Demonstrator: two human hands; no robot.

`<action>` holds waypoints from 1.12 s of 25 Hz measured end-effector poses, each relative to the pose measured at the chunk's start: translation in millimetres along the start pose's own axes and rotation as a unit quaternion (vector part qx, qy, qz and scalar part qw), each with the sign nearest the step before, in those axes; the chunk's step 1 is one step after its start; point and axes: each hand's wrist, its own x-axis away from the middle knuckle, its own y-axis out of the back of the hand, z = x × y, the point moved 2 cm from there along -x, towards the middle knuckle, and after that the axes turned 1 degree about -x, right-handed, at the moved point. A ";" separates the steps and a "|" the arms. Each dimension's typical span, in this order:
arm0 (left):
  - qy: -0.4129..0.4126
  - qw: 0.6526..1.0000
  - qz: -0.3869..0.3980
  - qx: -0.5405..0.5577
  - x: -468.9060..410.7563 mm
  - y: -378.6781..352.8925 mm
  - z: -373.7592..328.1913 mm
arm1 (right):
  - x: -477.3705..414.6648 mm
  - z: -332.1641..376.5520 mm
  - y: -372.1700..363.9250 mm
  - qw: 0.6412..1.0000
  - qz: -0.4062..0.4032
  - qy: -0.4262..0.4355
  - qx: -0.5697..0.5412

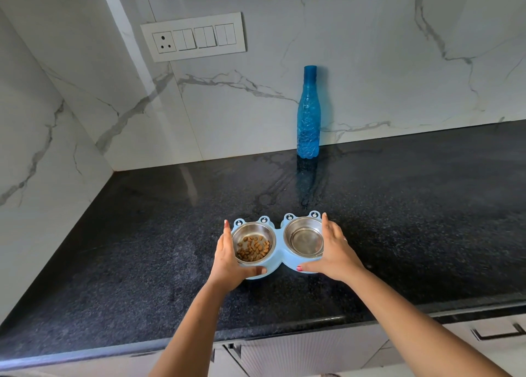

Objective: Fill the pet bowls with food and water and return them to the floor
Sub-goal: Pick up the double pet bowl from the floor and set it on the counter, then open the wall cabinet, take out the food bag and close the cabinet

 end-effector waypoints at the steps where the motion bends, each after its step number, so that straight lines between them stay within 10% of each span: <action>1: 0.000 1.000 0.000 -0.004 -0.4 -0.3 -0.8 | -0.3 0.7 0.0 1.000 -0.004 0.000 0.002; 9: -0.054 0.985 -0.028 -0.159 -2.5 -1.7 -28.3 | -0.3 21.3 28.3 0.996 0.071 0.054 0.004; 14: -0.203 0.952 -0.210 -0.095 -41.8 67.4 -141.8 | -15.4 128.5 131.0 0.972 -0.067 0.215 -0.062; 21: -0.387 0.759 -0.518 -0.067 -40.8 253.4 -340.3 | 5.1 304.3 318.0 0.755 -0.502 0.410 0.102; 28: -0.301 0.776 -0.515 -0.205 -87.8 336.4 -379.0 | -61.5 385.9 357.8 0.672 -0.570 0.320 0.349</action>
